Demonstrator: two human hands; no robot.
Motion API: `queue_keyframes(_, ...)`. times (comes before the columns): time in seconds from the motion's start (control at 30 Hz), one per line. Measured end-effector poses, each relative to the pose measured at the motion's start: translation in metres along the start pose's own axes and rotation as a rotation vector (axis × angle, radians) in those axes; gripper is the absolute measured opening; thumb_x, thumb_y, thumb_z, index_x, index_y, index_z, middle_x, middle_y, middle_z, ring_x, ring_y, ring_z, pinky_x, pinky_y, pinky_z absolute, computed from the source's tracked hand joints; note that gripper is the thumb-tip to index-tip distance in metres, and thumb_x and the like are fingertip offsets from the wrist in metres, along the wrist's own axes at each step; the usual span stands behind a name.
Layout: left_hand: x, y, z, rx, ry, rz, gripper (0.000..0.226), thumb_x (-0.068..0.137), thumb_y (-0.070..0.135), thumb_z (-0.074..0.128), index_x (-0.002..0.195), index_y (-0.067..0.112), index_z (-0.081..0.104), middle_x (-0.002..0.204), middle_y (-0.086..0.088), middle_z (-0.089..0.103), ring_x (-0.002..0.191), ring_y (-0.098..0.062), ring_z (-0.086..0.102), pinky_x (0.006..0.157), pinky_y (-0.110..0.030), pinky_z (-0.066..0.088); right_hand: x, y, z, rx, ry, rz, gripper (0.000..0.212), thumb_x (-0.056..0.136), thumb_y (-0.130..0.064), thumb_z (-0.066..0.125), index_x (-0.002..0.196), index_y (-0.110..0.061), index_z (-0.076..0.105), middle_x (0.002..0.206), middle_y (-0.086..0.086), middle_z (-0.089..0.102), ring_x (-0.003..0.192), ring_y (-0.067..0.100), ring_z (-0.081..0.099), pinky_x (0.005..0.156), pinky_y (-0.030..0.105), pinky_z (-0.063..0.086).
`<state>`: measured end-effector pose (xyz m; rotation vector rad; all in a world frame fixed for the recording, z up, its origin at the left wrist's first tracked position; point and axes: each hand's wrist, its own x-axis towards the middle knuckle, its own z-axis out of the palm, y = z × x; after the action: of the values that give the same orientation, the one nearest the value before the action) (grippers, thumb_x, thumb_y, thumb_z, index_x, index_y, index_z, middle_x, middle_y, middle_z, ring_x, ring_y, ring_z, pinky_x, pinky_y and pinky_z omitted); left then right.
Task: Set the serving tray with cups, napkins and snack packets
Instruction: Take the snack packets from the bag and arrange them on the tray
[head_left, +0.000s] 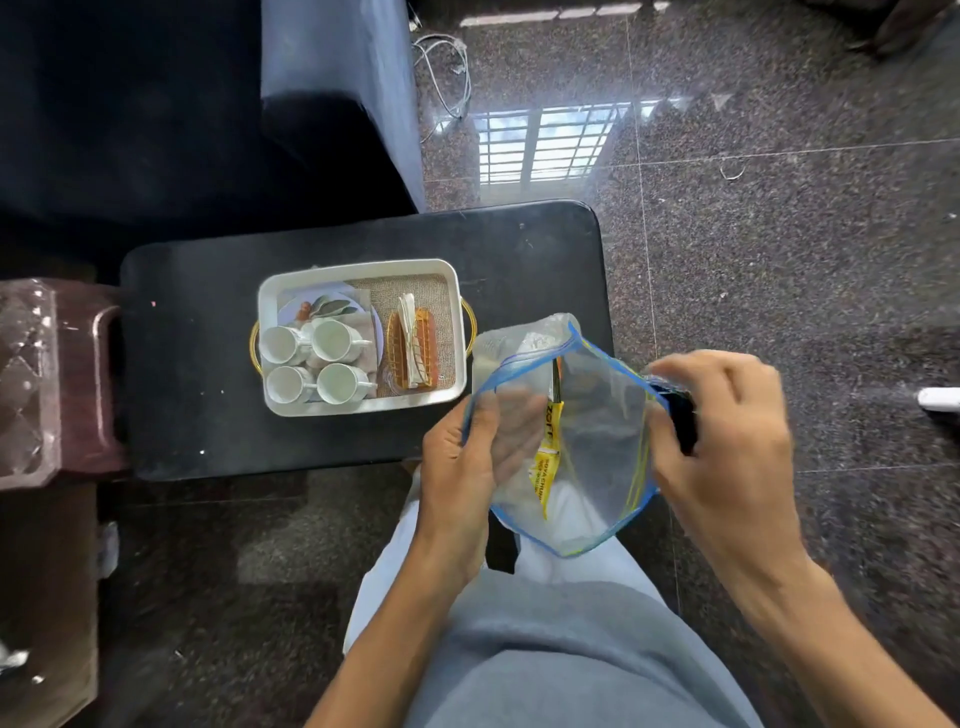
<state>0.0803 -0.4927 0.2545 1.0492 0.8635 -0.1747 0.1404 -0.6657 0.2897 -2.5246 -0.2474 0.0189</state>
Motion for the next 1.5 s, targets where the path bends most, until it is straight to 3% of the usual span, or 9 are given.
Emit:
queue_keyframes(0.13,-0.004,0.006,-0.002,-0.001,-0.006,0.026,0.038,0.093,0.04,0.055,0.118,0.018,0.073,0.112,-0.011,0.08,0.108,-0.024,0.076,0.09,-0.031,0.062,0.011,-0.026,0.007,0.027,-0.504,-0.545,0.03,0.069,0.013,0.064,0.091,-0.006,0.071,0.093,0.01,0.065,0.085,0.028,0.064,0.078,0.024,0.045)
queue_keyframes(0.2,-0.006,0.007,-0.004,-0.008,0.003,0.037,0.039,0.091,0.039,0.055,0.118,0.016,0.073,0.112,-0.011,0.08,0.11,-0.024,0.075,0.09,-0.029,0.061,0.018,-0.035,0.022,-0.215,-0.956,-0.605,0.03,0.075,0.01,0.059,0.097,-0.009,0.068,0.099,0.009,0.064,0.091,0.03,0.066,0.078,0.031,0.047)
queue_keyframes(0.3,-0.01,0.004,-0.007,0.024,-0.014,0.042,0.039,0.094,0.039,0.053,0.118,0.017,0.074,0.111,-0.008,0.08,0.108,-0.022,0.076,0.089,-0.027,0.061,0.018,-0.029,0.058,-0.507,-1.182,-0.663,0.025,0.091,0.004,0.049,0.107,-0.006,0.064,0.11,0.011,0.063,0.103,0.032,0.063,0.08,0.037,0.052)
queue_keyframes(0.43,-0.015,-0.003,-0.005,0.069,-0.018,0.025,0.043,0.096,0.042,0.053,0.123,0.014,0.072,0.113,-0.009,0.08,0.109,-0.024,0.076,0.095,-0.036,0.061,0.005,-0.008,0.098,-0.773,-1.21,-0.703,0.042,0.099,-0.011,0.049,0.141,-0.01,0.048,0.146,0.011,0.046,0.133,0.031,0.044,0.105,0.042,0.044)
queue_keyframes(0.6,-0.016,-0.009,-0.009,0.026,0.015,-0.022,0.036,0.104,0.03,0.048,0.122,0.009,0.071,0.115,-0.014,0.078,0.11,-0.029,0.075,0.098,-0.04,0.059,-0.013,0.008,0.118,-0.822,-1.141,-0.855,0.047,0.101,-0.007,0.041,0.147,-0.004,0.035,0.152,0.02,0.036,0.135,0.041,0.038,0.105,0.05,0.043)
queue_keyframes(0.93,-0.012,-0.006,-0.033,-0.048,0.044,-0.025,0.034,0.106,0.028,0.047,0.12,0.01,0.072,0.113,-0.014,0.079,0.107,-0.028,0.076,0.087,-0.03,0.062,0.014,-0.008,0.102,-0.62,-1.098,-0.913,0.024,0.091,-0.001,0.046,0.091,-0.012,0.067,0.092,0.008,0.07,0.084,0.033,0.068,0.06,0.037,0.046)
queue_keyframes(1.17,-0.016,-0.015,-0.043,0.037,0.035,-0.015,0.033,0.097,0.039,0.054,0.117,0.021,0.073,0.116,-0.006,0.079,0.111,-0.02,0.075,0.088,-0.025,0.061,0.028,-0.04,0.065,-0.427,-1.069,-0.912,0.019,0.082,-0.013,0.054,0.098,-0.015,0.062,0.103,0.004,0.066,0.102,0.027,0.058,0.088,0.039,0.049)
queue_keyframes(1.37,-0.011,-0.007,-0.066,0.04,-0.007,-0.082,0.039,0.092,0.038,0.056,0.118,0.017,0.075,0.115,-0.009,0.079,0.111,-0.022,0.075,0.091,-0.029,0.061,0.033,-0.052,0.02,-0.252,-0.965,-0.819,0.009,0.084,-0.021,0.051,0.09,-0.021,0.044,0.085,-0.001,0.061,0.081,0.031,0.062,0.071,0.043,0.052)
queue_keyframes(1.5,-0.004,0.0,-0.084,0.047,-0.011,-0.115,0.039,0.093,0.036,0.056,0.119,0.015,0.075,0.117,-0.011,0.078,0.112,-0.024,0.074,0.096,-0.035,0.06,0.041,-0.052,0.0,-0.123,-0.878,-0.699,0.022,0.092,-0.021,0.052,0.114,-0.022,0.051,0.092,-0.003,0.069,0.081,0.032,0.067,0.062,0.043,0.051)
